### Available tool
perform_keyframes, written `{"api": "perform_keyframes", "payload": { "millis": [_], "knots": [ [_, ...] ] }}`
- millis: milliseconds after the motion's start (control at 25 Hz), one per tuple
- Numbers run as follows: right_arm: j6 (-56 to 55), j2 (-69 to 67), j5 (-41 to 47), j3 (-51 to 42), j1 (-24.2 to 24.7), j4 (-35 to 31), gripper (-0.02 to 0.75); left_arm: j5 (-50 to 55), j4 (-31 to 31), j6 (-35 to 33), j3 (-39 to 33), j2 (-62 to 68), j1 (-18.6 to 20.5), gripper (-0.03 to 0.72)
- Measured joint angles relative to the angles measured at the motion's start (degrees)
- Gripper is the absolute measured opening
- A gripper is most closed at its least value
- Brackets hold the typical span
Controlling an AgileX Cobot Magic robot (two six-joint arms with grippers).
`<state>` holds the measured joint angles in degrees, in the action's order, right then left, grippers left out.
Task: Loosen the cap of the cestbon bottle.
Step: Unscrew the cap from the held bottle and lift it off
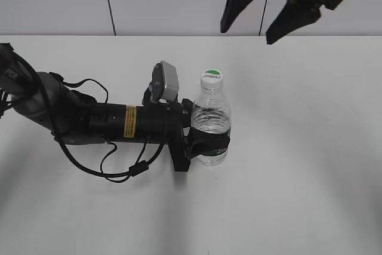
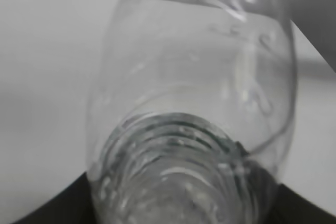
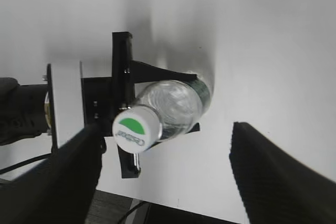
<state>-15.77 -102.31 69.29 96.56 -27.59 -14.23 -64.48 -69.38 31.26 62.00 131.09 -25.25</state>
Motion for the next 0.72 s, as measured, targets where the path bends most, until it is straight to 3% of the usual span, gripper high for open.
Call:
{"api": "perform_keyframes", "payload": {
  "millis": [600,720],
  "knots": [
    [-2.6,-7.9,0.2,3.6,-6.5,3.5,0.582,-0.1,-0.1,0.1,0.0,0.0,0.0,0.369],
    [-2.7,-8.3,0.2,3.6,-7.2,3.7,0.553,-0.1,-0.1,0.1,0.0,0.0,0.0,0.369]
  ]
}}
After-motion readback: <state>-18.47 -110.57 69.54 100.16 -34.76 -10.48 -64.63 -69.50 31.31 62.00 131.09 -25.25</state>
